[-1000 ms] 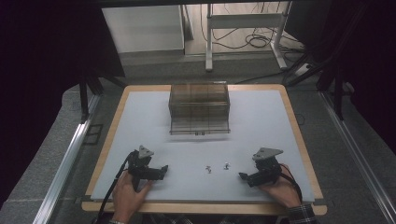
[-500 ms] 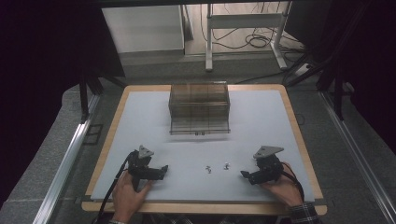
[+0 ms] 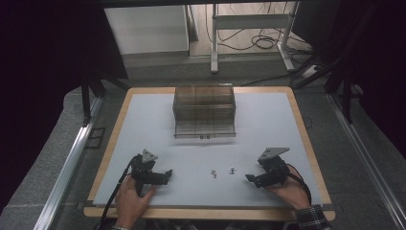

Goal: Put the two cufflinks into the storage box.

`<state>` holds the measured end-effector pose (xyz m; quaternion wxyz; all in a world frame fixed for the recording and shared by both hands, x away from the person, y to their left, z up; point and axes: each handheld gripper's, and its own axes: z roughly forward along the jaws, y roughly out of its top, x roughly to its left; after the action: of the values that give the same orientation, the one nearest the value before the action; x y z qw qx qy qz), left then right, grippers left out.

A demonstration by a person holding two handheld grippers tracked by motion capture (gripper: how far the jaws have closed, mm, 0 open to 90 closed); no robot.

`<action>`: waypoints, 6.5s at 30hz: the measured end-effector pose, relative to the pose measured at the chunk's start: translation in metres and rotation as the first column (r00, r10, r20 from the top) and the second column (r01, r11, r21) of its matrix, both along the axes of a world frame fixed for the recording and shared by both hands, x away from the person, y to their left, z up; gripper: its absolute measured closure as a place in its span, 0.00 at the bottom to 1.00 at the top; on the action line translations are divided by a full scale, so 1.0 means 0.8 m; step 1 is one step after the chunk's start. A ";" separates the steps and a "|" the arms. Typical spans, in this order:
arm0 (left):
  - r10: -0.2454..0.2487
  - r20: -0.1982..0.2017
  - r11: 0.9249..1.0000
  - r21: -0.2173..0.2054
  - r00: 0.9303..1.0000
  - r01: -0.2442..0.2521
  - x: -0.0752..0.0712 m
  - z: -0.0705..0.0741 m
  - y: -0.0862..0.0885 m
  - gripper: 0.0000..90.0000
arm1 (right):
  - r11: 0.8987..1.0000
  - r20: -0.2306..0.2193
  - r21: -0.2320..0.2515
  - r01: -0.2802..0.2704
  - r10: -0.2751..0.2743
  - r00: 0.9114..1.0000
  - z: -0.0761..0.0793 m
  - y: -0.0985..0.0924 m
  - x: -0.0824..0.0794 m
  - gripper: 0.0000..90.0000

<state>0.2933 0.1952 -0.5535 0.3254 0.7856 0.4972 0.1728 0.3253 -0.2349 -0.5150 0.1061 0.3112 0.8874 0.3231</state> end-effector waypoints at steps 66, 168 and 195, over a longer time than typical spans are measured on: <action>0.000 0.000 1.000 0.000 1.000 0.000 0.000 0.000 0.000 0.00 | 0.979 -0.055 -0.034 -0.202 0.200 0.978 0.001 0.067 0.026 0.98; -0.001 -0.001 1.000 -0.001 1.000 0.001 0.000 0.000 0.000 0.00 | 0.981 -0.016 0.024 -0.193 0.193 0.981 0.055 0.126 0.093 0.98; -0.001 0.000 1.000 -0.001 1.000 0.001 0.000 0.000 0.000 0.00 | 0.984 0.014 0.007 -0.178 0.178 0.984 0.072 0.149 0.119 0.98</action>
<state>0.2932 0.1953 -0.5535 0.3256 0.7858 0.4968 0.1722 0.4203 -0.1157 -0.4577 0.0814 0.2290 0.9096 0.3371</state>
